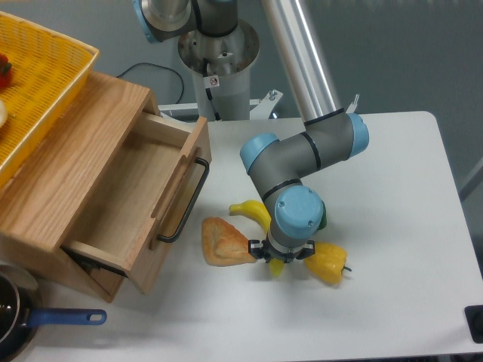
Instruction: Pick up the banana
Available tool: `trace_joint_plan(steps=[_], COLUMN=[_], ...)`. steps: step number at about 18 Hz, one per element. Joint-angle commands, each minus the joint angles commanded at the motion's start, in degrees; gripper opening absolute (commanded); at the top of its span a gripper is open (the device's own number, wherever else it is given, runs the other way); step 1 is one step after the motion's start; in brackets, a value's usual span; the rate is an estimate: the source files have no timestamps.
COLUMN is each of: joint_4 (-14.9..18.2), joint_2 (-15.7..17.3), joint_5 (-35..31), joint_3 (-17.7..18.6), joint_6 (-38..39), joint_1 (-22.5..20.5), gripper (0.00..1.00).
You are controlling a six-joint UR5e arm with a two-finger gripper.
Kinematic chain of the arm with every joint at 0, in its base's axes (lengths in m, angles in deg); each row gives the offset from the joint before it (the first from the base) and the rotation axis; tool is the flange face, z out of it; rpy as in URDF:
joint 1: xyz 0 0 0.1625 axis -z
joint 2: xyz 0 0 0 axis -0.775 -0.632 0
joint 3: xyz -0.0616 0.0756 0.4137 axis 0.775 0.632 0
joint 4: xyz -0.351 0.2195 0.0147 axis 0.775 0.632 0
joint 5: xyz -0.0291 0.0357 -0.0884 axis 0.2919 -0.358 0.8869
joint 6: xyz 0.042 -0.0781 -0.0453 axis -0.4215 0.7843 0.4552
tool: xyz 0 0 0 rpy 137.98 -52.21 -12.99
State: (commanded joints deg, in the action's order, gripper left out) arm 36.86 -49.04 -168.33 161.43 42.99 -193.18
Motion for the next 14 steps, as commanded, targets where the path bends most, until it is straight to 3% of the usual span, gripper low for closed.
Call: trace_joint_plan(steps=[9,14], joint_4=[0.88,3.25], joint_2=[2.55,5.53], joint_5=[-2.64,-2.29], joint_3=[-0.44,-0.97], joint_6=[-0.18,-6.49], joint_1=[-0.09,0.09], gripper=[0.11,0.11])
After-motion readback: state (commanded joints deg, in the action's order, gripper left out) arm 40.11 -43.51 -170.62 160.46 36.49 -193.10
